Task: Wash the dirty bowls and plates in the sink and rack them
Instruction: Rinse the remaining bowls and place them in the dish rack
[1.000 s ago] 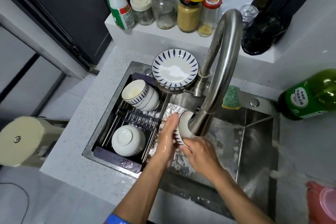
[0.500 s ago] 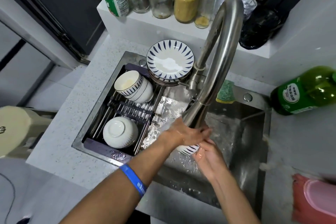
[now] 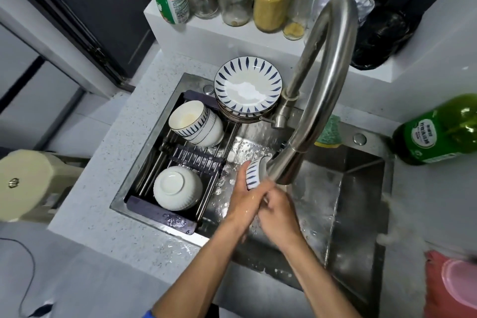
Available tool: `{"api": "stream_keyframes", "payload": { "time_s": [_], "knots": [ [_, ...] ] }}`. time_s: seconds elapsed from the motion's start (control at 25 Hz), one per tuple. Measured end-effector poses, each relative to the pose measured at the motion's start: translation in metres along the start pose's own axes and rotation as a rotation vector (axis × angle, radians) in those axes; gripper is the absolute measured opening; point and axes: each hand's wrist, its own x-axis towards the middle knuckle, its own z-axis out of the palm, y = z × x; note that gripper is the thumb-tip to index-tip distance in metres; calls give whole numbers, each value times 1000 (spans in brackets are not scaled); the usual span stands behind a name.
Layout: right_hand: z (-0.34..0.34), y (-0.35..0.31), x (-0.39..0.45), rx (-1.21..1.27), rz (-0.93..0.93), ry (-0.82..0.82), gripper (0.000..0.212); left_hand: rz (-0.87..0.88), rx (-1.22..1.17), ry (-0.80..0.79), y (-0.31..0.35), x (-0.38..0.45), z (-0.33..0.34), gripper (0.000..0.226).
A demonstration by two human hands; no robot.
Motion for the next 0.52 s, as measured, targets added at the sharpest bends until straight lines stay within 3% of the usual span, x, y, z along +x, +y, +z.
{"api": "stream_keyframes", "payload": {
  "time_s": [0.08, 0.12, 0.2, 0.36, 0.52],
  "knots": [
    [-3, 2, -5, -288, -156, -273, 55, -40, 24, 37, 3, 12, -9, 44],
    [-9, 4, -2, -555, -223, -321, 69, -49, 19, 51, 2, 17, -12, 46],
    [-17, -3, 7, -918, -300, -272, 69, -116, -84, 98, -4, 23, -13, 57],
    [-7, -17, 3, -807, -245, -249, 69, -112, -150, 108, -10, 22, -12, 65],
    [-13, -13, 3, -713, -369, -260, 46, -116, -74, 132, 1, 29, -30, 65]
  ]
}}
